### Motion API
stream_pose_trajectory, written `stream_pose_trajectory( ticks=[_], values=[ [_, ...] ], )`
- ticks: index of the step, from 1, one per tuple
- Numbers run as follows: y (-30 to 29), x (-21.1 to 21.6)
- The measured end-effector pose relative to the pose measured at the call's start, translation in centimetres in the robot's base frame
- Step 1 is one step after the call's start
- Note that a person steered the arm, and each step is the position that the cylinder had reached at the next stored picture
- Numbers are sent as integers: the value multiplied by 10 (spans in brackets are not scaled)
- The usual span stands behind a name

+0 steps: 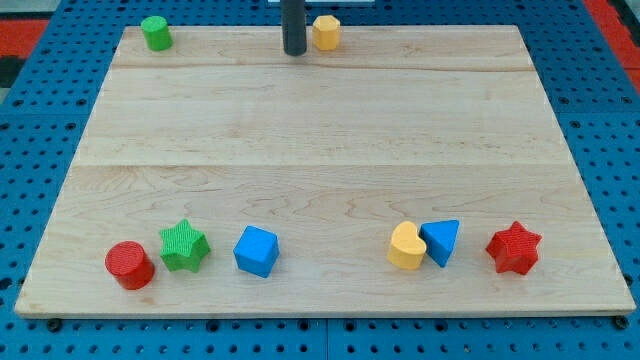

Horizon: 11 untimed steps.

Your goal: Move your arm down and to the right

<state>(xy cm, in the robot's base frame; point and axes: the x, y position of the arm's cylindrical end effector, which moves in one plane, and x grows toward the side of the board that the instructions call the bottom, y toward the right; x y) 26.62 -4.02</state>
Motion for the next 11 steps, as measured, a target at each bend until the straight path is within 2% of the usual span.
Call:
stream_pose_trajectory(
  ticks=[1,4,5,7,8,9,10,11],
  values=[
    [-3,40],
    [-3,43],
    [28,66],
    [156,141],
    [189,194],
    [225,203],
    [322,222],
    [367,295]
  ],
)
